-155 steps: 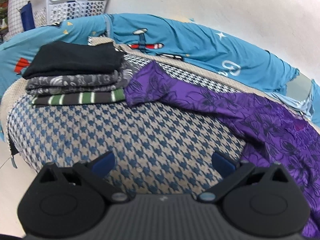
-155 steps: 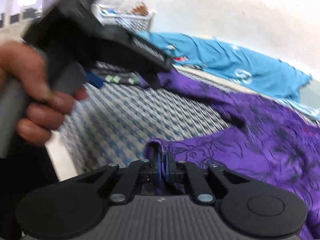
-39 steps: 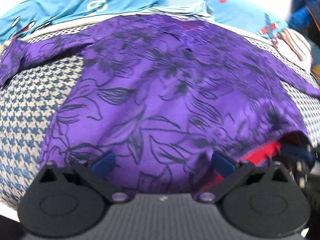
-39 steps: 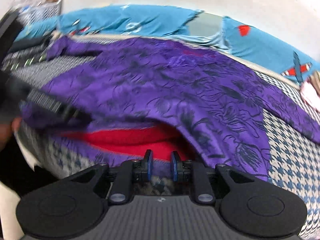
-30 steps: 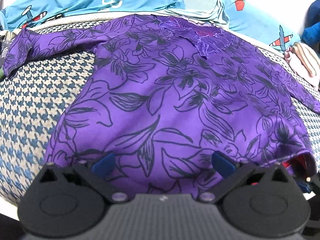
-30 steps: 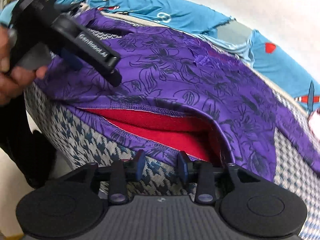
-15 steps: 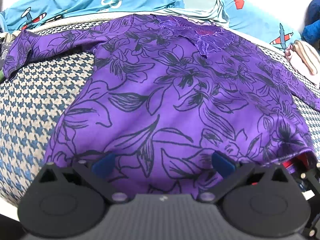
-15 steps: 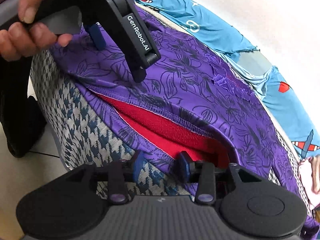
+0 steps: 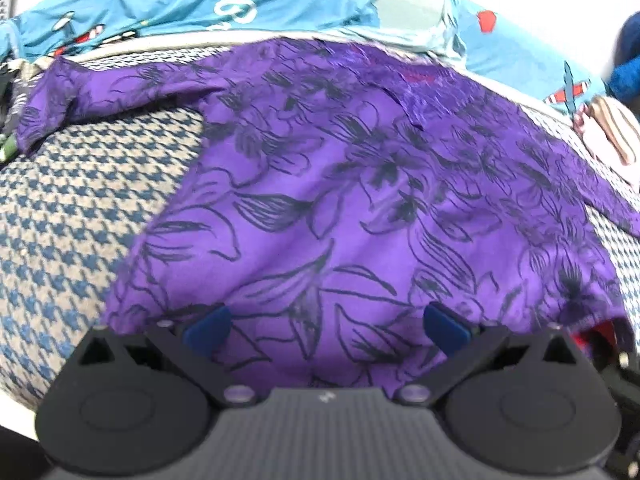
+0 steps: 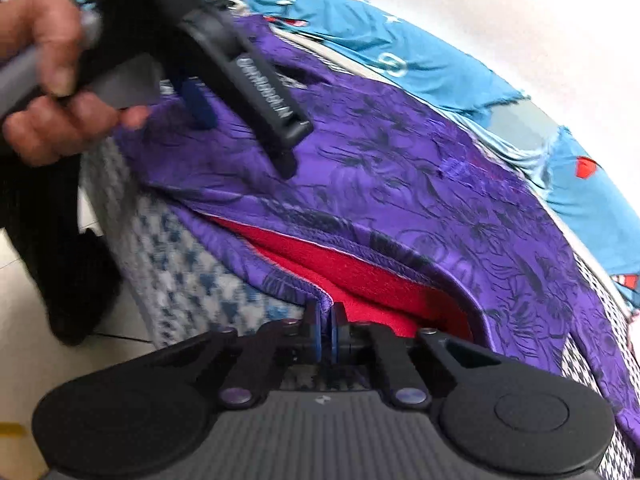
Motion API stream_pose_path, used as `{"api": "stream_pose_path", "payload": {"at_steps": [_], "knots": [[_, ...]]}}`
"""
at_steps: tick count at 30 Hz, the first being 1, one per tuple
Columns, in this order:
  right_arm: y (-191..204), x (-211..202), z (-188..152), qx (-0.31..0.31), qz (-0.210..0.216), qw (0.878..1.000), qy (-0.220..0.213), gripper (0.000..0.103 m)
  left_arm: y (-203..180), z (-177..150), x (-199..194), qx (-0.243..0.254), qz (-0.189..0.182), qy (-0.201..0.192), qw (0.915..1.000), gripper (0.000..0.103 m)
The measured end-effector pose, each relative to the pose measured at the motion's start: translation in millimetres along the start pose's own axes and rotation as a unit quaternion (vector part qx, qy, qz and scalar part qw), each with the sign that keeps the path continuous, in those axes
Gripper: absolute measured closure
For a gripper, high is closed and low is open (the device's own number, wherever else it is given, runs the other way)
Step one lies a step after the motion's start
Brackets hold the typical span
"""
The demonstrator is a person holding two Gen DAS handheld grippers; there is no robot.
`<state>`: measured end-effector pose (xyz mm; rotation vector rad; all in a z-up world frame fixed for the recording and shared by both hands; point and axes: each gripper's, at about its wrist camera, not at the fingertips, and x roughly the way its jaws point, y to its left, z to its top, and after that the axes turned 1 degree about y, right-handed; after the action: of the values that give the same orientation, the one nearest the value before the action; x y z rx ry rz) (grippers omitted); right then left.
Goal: Fold clothes
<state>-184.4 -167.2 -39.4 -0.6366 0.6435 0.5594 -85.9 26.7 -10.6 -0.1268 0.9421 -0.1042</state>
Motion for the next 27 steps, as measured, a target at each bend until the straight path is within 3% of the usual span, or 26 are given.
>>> {"api": "stream_pose_path", "payload": {"at_steps": [4,6,11,17,23,27], "knots": [[5,-14,0,0.017,0.075,0.997,-0.002,0.097,17,4,-11,-0.031,0.021,-0.025,0.9990,0.000],[15,-15,-2,-0.009,0.071,0.997,0.010,0.097,25,6,-14,-0.044,0.030,-0.031,0.9981,0.000],[13,-12,-2,0.000,0.080,0.996,0.026,0.096,27,6,-13,-0.042,0.034,-0.020,0.9983,0.000],[20,-27,-2,0.005,0.137,0.990,0.011,0.095,10,3,-10,0.002,0.047,-0.024,0.9986,0.000],[11,-26,2,0.042,0.085,0.995,-0.012,0.090,8,1,-11,0.011,0.057,-0.030,0.9979,0.000],[20,-20,8,0.009,0.050,0.998,-0.023,0.086,13,2,-14,0.002,0.064,-0.036,0.9973,0.000]]}}
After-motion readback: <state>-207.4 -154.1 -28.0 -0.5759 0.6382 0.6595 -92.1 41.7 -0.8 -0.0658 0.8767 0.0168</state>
